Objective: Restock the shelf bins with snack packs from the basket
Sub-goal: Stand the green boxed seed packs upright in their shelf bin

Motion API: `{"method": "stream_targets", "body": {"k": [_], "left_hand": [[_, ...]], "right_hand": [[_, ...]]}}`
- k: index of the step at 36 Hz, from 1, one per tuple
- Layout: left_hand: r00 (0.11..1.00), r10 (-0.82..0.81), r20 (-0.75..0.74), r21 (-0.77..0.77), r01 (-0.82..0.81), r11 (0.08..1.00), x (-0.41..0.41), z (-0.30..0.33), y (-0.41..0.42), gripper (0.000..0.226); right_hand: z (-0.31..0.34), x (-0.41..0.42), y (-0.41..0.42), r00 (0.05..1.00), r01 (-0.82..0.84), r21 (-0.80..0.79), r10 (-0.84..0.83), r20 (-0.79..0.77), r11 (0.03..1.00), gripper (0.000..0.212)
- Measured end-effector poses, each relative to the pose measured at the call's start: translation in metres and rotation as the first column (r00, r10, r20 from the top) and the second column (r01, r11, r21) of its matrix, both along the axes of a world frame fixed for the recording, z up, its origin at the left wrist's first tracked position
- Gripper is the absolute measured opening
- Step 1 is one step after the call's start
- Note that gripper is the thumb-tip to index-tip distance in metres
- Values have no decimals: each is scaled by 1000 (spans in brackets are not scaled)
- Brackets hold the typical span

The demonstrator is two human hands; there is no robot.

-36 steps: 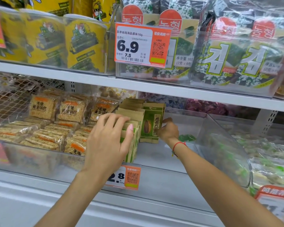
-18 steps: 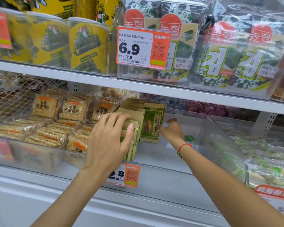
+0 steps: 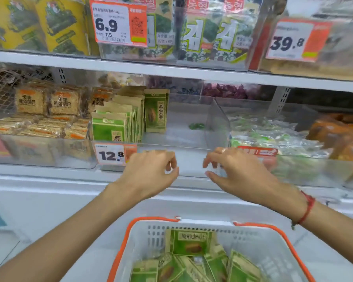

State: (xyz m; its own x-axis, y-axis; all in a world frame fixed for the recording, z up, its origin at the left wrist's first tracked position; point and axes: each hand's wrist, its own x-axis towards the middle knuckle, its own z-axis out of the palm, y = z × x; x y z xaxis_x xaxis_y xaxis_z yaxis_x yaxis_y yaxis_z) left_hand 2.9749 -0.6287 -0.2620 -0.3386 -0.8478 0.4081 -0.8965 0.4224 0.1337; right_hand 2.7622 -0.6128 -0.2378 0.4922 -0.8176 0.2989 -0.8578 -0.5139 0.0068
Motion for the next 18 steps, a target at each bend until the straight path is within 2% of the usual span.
{"method": "stream_targets", "body": {"k": [2,4,6,8,11,15,18], "left_hand": [[993,20,116,115,-33,993,-9,-19,5,23],[976,19,217,241,-73,968,-18,-41,12,27],[952,-7,307,359,-109,927,-24,-66,21,31],[930,-37,366,451,-142,881,-26,-96,31,31],[921,-57,385,529,-170,832,-25,-143,50,26],[929,-71,363,675,-209,708,-18,-192,77,23],[905,-117,409,764,-270,586,-11,-218,95,42]], "right_hand": [[-21,-12,10,998,43,126,-36,-57,991,22],[-48,-21,16,978,98,249,-47,-202,964,26],[-76,-29,20,941,168,386,-30,-338,907,31],[-102,-33,25,914,228,519,3,-407,823,35],[-142,-34,34,893,281,632,44,-448,722,38],[-192,-30,52,899,287,726,86,-430,625,34],[-222,-26,72,926,238,749,89,-367,619,41]]}}
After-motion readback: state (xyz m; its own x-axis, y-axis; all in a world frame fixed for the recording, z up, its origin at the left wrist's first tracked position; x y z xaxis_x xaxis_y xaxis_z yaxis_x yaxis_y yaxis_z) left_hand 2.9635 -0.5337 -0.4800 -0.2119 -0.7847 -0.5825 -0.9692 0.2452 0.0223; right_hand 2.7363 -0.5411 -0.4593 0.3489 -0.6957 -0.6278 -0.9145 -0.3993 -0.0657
